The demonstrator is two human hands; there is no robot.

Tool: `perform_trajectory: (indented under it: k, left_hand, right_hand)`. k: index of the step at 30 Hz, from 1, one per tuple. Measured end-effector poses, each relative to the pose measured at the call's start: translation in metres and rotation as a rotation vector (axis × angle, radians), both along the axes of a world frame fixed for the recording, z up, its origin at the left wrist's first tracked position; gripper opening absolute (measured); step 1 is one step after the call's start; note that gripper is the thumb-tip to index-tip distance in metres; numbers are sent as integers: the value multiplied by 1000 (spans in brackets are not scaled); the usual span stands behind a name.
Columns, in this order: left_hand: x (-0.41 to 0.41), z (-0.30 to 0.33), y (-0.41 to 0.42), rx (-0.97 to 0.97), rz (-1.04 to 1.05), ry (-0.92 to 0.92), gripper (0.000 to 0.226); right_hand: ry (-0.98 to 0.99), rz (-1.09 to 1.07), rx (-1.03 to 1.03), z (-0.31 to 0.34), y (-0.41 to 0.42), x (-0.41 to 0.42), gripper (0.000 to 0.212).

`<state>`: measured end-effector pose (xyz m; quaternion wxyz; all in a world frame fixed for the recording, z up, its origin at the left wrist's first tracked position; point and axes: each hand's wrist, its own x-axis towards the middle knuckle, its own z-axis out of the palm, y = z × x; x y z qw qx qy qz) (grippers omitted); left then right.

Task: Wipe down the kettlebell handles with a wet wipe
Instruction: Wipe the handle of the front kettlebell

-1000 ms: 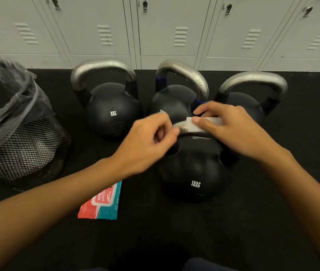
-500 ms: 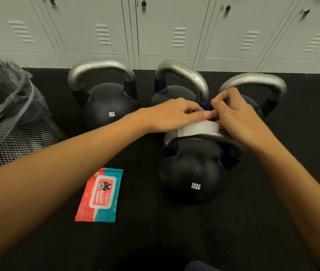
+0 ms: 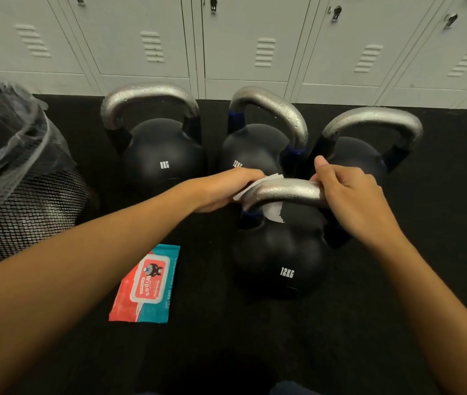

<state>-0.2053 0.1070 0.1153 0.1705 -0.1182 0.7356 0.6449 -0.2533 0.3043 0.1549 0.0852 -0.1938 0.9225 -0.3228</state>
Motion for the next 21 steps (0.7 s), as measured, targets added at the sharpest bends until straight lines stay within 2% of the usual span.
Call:
perform_trajectory:
  k: [5,15,21]
  left_hand:
    - [-4,13,10,-31,-98,91,33]
    - [15,-17,3,102,148,-19,32]
    - [17,-1,10,112,189,59,37]
  right_hand:
    - [58,-17,36,-5,-2,-2,49]
    - [86,-7,0,-6,0,2,47]
    - [108,-11,-3,-7,0,3,49]
